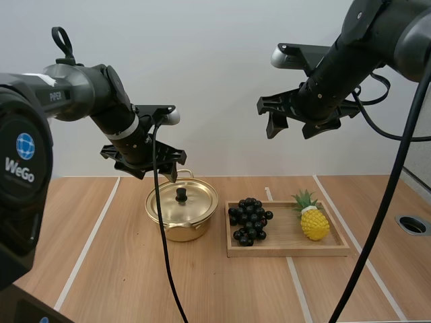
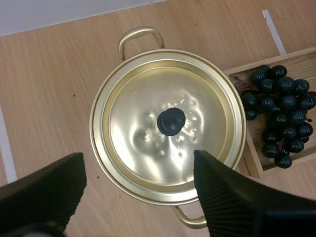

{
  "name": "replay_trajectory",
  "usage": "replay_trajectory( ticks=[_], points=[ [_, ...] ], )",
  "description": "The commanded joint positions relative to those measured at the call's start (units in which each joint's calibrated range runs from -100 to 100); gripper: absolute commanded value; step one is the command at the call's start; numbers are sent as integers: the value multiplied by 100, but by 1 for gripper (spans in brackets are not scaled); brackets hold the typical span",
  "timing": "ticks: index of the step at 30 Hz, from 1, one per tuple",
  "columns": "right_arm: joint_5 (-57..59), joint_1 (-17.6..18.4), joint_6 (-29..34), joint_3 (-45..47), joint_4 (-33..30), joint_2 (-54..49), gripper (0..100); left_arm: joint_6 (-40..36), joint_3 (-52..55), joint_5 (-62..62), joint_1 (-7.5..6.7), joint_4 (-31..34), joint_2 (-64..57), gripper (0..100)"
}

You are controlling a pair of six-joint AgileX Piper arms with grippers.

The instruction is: Open the pot, put the grape inside, and close it

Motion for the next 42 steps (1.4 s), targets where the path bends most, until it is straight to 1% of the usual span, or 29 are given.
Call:
replay_trajectory(
  ticks=[1, 5, 9, 13, 17, 21, 26, 33, 41, 42],
  points=[
    [0, 11, -119, 15, -58, -62, 100, 240, 26, -29, -3, -298, 69, 100],
    [0, 11, -115, 15, -35, -62, 100, 313, 26, -108, -37, -538, 299, 100],
    [0, 11, -115, 15, -35, -62, 100, 340, 26, -273, -182, -527, 590, 100],
    [0, 11, -115, 15, -35, -62, 100, 295, 26, -853, -314, -498, 768, 100],
    [0, 11, -115, 15, -35, -62, 100, 295, 26, -1433, -409, -498, 809, 100],
    [0, 11, -115, 15, -35, -62, 100, 295, 26, -1776, -487, -398, 836, 100],
    [0, 11, -115, 15, -35, -62, 100, 295, 26, -1636, -581, -149, 1114, 100],
    [0, 11, -115, 15, -35, -62, 100, 104, 26, -1648, -590, 22, 1507, 100],
    [0, 11, -115, 15, -35, -62, 100, 199, 26, -1727, -590, 22, 1765, 100],
    [0, 11, -115, 15, -35, -62, 100, 238, 26, -1789, -590, 22, 1792, 99]
  ],
)
